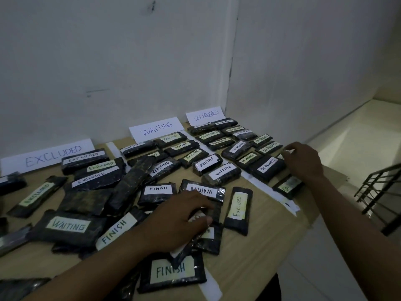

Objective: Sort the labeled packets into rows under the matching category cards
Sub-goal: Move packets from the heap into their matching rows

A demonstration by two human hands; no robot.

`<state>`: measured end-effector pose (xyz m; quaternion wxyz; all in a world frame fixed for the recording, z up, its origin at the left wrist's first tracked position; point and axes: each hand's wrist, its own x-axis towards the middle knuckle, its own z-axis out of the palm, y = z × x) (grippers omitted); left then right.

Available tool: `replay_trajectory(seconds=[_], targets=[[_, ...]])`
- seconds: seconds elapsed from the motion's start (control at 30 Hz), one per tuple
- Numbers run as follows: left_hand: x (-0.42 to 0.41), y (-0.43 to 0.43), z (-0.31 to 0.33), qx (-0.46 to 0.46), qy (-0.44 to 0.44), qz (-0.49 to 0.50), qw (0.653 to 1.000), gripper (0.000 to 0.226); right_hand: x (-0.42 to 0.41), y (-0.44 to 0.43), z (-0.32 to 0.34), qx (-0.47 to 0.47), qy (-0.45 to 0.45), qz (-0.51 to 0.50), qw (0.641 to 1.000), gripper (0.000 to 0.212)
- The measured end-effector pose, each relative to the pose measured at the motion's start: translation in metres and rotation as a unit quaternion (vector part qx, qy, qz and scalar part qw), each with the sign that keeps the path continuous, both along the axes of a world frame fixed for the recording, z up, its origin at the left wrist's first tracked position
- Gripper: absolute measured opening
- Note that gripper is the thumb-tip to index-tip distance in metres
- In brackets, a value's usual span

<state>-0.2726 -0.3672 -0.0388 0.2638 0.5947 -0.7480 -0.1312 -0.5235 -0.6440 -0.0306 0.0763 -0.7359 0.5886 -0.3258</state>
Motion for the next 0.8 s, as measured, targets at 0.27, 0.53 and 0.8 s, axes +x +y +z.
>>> replay_trajectory(seconds=[0.27, 0.53, 0.8], targets=[[0.023, 0.054, 0.029, 0.019, 0.061, 0.059, 0.996, 0.017, 0.065, 0.164, 0.01, -0.038, -0.028, 0.282, 0.958, 0.007], [0.068, 0.153, 0.028, 0.038, -0.02, 0.133, 0.99, 0.018, 0.121, 0.29, 0.004, 0.032, -0.001, 0.513, 0.858, 0.013], [0.091, 0.199, 0.009, 0.041, -0.031, 0.193, 0.98, 0.018, 0.131, 0.342, 0.012, 0.047, 0.208, 0.591, 0.778, 0.064]])
